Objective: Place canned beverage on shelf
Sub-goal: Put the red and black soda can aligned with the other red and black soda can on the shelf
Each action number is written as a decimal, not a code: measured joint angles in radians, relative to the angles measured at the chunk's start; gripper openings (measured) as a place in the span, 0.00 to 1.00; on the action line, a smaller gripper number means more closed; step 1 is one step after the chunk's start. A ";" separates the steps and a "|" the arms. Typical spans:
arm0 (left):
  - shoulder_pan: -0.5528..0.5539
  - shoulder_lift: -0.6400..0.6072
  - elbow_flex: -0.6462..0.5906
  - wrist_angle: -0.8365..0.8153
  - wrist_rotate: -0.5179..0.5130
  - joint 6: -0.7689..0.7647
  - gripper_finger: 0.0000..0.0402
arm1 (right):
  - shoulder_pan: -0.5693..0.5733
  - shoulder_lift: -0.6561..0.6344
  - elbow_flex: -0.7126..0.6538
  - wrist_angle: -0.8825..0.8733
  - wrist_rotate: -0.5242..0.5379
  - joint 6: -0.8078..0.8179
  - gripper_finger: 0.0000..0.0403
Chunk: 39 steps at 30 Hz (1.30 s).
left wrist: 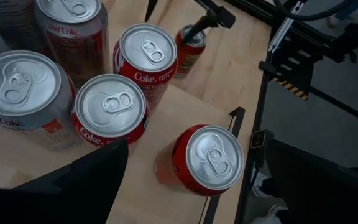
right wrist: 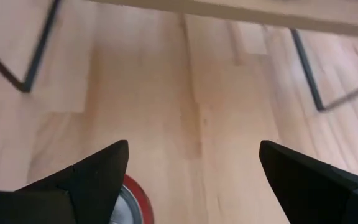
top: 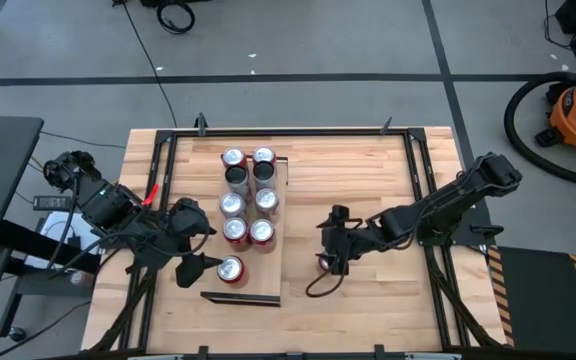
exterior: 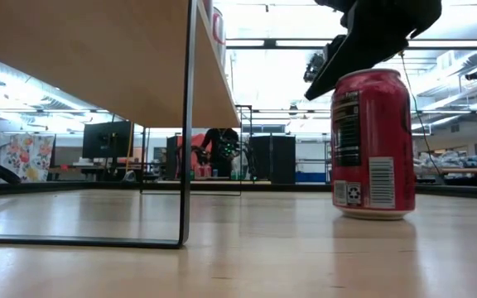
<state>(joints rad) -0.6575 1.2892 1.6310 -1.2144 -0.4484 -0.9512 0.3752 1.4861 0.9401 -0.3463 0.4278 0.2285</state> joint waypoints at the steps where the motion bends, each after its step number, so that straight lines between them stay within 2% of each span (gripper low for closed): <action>1: 0.000 0.000 0.000 0.000 0.000 -0.001 0.97 | 0.000 -0.001 0.001 -0.023 0.015 0.019 0.93; 8: 0.000 0.000 0.000 0.000 0.000 -0.003 0.97 | 0.000 -0.045 -0.003 -0.129 0.042 0.109 0.93; 16: 0.000 0.000 0.000 -0.001 0.000 -0.003 0.97 | 0.000 -0.136 -0.011 -0.377 0.066 0.235 0.93; 22: 0.000 0.000 0.000 0.000 0.000 -0.003 0.97 | 0.002 -0.258 -0.010 -0.388 0.080 0.266 0.93; 26: 0.000 0.000 0.000 0.000 0.000 -0.010 0.97 | 0.031 -0.304 -0.020 -0.367 0.019 0.294 0.93; 31: 0.000 0.000 0.000 -0.001 0.001 -0.026 0.97 | 0.138 -0.289 -0.044 -0.316 0.068 0.401 0.93; 34: 0.000 0.000 0.000 -0.001 0.009 -0.025 0.97 | 0.192 -0.232 -0.050 -0.287 0.100 0.394 0.93; 39: 0.000 0.000 0.000 -0.001 0.009 -0.025 0.97 | 0.214 -0.127 -0.050 -0.227 0.096 0.382 0.93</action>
<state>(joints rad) -0.6575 1.2892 1.6310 -1.2152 -0.4397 -0.9764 0.5888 1.3594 0.8898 -0.5735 0.5237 0.6101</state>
